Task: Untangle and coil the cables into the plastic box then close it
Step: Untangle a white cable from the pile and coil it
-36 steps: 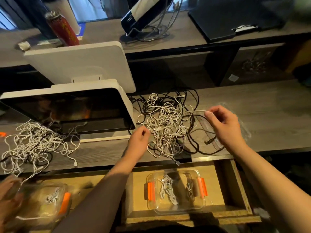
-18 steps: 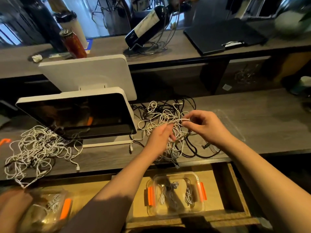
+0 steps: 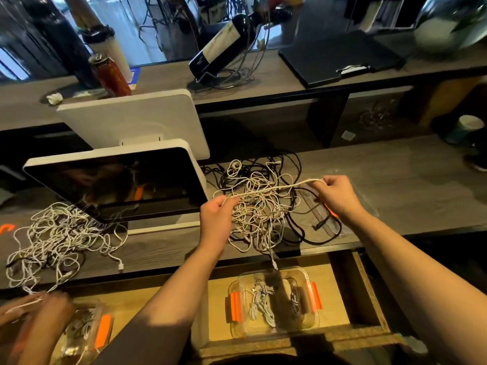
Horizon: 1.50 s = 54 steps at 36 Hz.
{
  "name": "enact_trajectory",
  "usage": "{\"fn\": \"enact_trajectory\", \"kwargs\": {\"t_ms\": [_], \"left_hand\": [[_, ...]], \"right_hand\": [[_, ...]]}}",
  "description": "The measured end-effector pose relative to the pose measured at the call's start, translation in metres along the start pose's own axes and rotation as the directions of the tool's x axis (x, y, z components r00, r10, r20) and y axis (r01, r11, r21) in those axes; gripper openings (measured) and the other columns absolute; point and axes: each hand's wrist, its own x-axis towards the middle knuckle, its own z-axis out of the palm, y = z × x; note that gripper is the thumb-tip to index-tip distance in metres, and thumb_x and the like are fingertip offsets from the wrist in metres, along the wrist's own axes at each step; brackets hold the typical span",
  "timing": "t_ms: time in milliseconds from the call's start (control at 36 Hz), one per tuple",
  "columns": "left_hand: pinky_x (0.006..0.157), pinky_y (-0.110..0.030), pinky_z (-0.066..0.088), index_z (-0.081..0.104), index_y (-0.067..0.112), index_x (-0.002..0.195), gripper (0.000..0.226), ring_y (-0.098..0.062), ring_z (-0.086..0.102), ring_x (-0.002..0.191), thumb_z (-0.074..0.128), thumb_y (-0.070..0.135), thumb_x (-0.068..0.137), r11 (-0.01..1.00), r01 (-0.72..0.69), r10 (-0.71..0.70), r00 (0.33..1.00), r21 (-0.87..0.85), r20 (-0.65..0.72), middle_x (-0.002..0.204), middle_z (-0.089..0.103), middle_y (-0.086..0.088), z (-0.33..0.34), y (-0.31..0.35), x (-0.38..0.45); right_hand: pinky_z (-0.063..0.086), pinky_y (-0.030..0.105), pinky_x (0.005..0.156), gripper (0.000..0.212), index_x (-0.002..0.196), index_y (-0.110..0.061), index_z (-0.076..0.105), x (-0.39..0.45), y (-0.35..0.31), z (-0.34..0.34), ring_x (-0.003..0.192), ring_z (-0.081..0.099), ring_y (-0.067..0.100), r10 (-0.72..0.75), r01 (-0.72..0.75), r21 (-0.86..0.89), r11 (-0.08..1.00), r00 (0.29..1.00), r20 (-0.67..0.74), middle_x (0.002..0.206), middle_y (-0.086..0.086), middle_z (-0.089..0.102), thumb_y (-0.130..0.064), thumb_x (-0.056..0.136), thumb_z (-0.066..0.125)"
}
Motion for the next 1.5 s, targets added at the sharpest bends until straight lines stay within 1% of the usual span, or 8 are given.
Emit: {"fn": "enact_trajectory", "kwargs": {"t_ms": [278, 417, 556, 778, 972, 1167, 1417, 1500], "left_hand": [[0.054, -0.027, 0.036, 0.072, 0.025, 0.101, 0.059, -0.004, 0.044, 0.052, 0.027, 0.063, 0.102, 0.983, -0.034, 0.050, 0.995, 0.178, -0.084, 0.060, 0.050, 0.004, -0.006, 0.027, -0.005], [0.055, -0.026, 0.039, 0.028, 0.049, 0.151, 0.052, -0.005, 0.043, 0.055, 0.043, 0.051, 0.102, 0.839, -0.304, 0.220, 0.948, 0.451, 0.229, 0.064, 0.048, 0.011, 0.005, 0.048, -0.005], [0.079, -0.040, 0.053, 0.067, 0.035, 0.118, 0.027, -0.008, 0.059, 0.083, 0.045, 0.043, 0.104, 0.685, -0.492, 0.185, 0.831, 0.537, 0.525, 0.098, 0.068, 0.007, 0.022, 0.053, -0.011], [0.057, -0.030, 0.037, 0.062, 0.014, 0.079, 0.035, -0.011, 0.046, 0.057, 0.051, 0.038, 0.102, 0.839, -0.358, 0.195, 0.901, 0.410, 0.387, 0.065, 0.053, 0.001, 0.026, 0.040, -0.016], [0.054, -0.029, 0.033, 0.058, 0.018, 0.071, 0.035, -0.008, 0.041, 0.052, 0.053, 0.037, 0.100, 0.883, -0.297, 0.210, 0.943, 0.365, 0.260, 0.059, 0.049, 0.005, 0.018, 0.019, -0.021], [0.054, -0.031, 0.030, 0.047, 0.018, 0.056, 0.044, -0.008, 0.035, 0.051, 0.061, 0.033, 0.096, 0.900, -0.296, 0.266, 0.955, 0.321, 0.134, 0.052, 0.040, 0.007, 0.009, 0.019, -0.026], [0.046, -0.021, 0.023, 0.038, 0.017, 0.048, 0.056, -0.008, 0.028, 0.043, 0.066, 0.031, 0.095, 0.925, -0.298, 0.303, 0.953, 0.234, 0.014, 0.043, 0.027, 0.012, 0.013, 0.025, -0.035], [0.049, -0.025, 0.025, 0.039, 0.011, 0.049, 0.057, -0.007, 0.027, 0.046, 0.068, 0.031, 0.094, 0.937, -0.279, 0.293, 0.955, 0.210, -0.037, 0.046, 0.030, 0.006, 0.011, 0.023, -0.030]], "right_hand": [[0.038, 0.032, 0.064, 0.035, 0.079, -0.009, 0.062, -0.014, -0.057, -0.004, 0.064, 0.046, 0.008, -0.299, 0.327, -0.087, 0.941, 0.925, 0.233, 0.067, -0.005, 0.050, -0.021, 0.102, 0.038], [0.050, 0.040, 0.076, 0.030, 0.084, -0.012, 0.066, -0.028, -0.073, 0.006, 0.084, 0.061, 0.026, -0.214, 0.366, -0.318, 0.874, 0.879, 0.426, 0.085, 0.010, 0.067, -0.023, 0.102, 0.045], [0.048, 0.036, 0.073, 0.028, 0.095, -0.012, 0.070, -0.032, -0.075, 0.021, 0.081, 0.061, 0.019, -0.223, 0.426, -0.371, 0.825, 0.849, 0.479, 0.087, 0.004, 0.068, -0.026, 0.103, 0.047], [0.046, 0.025, 0.059, 0.035, 0.083, -0.019, 0.066, -0.022, -0.053, 0.018, 0.067, 0.060, 0.015, -0.287, 0.419, -0.357, 0.835, 0.885, 0.366, 0.075, 0.000, 0.066, -0.051, 0.095, 0.055], [0.045, 0.035, 0.076, 0.024, 0.075, -0.015, 0.058, -0.005, -0.018, 0.015, 0.069, 0.050, 0.015, -0.414, 0.615, -0.555, 0.560, 0.788, 0.455, 0.071, -0.002, 0.057, -0.033, 0.089, 0.063], [0.041, 0.035, 0.060, 0.024, 0.064, -0.013, 0.057, 0.015, 0.015, 0.006, 0.063, 0.053, 0.021, -0.101, 0.156, -0.412, 0.898, 0.983, 0.152, 0.063, 0.007, 0.059, -0.019, 0.085, 0.067], [0.055, 0.054, 0.077, 0.033, 0.062, -0.016, 0.051, 0.027, 0.002, 0.003, 0.083, 0.070, 0.037, -0.088, 0.095, -0.086, 0.992, 0.993, 0.080, 0.075, 0.032, 0.063, -0.016, 0.090, 0.070], [0.050, 0.041, 0.065, 0.034, 0.064, -0.014, 0.052, 0.036, -0.008, 0.001, 0.064, 0.055, 0.020, -0.110, 0.110, -0.033, 0.993, 0.994, 0.004, 0.066, 0.016, 0.057, -0.025, 0.090, 0.072]]}}
